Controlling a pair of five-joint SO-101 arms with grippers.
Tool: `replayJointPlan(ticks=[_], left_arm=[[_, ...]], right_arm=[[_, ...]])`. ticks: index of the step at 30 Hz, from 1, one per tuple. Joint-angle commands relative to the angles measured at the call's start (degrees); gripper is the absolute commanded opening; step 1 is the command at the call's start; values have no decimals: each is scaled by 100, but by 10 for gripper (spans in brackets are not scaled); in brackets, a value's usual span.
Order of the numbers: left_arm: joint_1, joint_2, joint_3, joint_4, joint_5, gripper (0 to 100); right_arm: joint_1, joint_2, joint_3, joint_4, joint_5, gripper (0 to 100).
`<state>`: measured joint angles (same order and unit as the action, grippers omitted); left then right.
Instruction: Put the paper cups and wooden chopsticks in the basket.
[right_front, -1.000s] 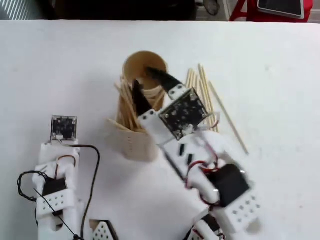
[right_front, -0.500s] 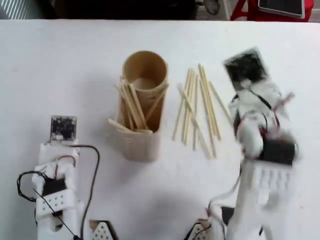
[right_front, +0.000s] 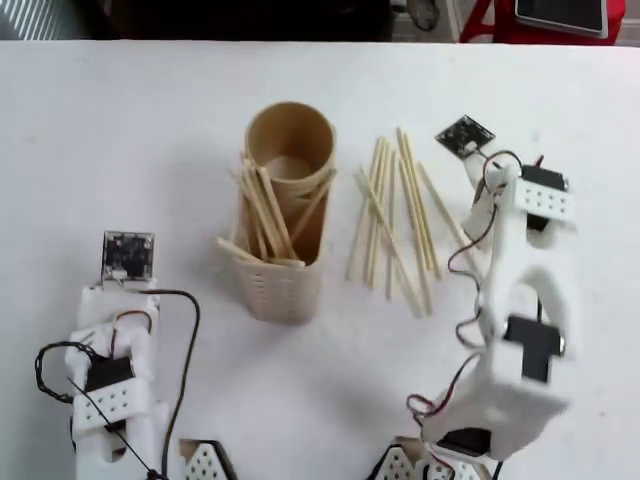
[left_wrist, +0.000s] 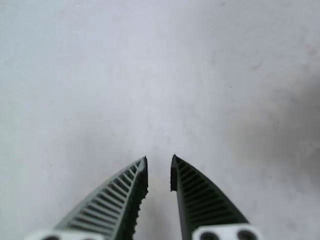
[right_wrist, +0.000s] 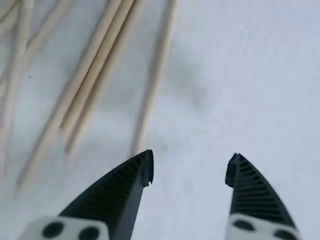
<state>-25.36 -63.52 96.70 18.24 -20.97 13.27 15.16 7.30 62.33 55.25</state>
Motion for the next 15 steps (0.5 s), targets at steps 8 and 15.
replayJointPlan(ticks=[8, 15], left_arm=[[-48, -92, -9, 9, -70, 98], [-48, -92, -9, 9, -70, 98]], right_arm=[[-251, 1481, -1160, -66, 70, 241], [-207, 1754, -1749, 321, 26, 241]])
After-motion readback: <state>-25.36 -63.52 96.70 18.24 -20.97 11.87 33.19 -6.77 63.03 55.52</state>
